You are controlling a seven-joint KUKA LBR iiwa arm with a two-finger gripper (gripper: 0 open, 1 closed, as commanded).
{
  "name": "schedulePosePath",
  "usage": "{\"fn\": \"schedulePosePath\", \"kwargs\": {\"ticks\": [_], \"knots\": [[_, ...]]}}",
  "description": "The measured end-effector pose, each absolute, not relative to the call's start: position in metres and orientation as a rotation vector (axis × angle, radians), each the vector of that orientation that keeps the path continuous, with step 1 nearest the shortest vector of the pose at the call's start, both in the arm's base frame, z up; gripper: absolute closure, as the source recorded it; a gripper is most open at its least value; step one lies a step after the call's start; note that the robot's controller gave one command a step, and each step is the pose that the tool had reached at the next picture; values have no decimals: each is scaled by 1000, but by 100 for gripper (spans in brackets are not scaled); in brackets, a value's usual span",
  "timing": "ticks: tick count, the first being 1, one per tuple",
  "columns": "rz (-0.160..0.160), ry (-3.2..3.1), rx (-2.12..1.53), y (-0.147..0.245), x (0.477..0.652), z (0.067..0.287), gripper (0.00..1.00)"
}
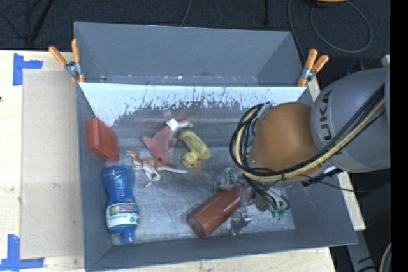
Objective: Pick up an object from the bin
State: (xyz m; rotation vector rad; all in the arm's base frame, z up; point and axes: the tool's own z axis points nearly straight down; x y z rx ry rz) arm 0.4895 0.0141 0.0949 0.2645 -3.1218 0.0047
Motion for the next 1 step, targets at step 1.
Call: {"fn": "schedulePosePath", "kwargs": {"ticks": [1], "knots": [[-1, -3115, 455, 60, 488, 73, 100]]}}
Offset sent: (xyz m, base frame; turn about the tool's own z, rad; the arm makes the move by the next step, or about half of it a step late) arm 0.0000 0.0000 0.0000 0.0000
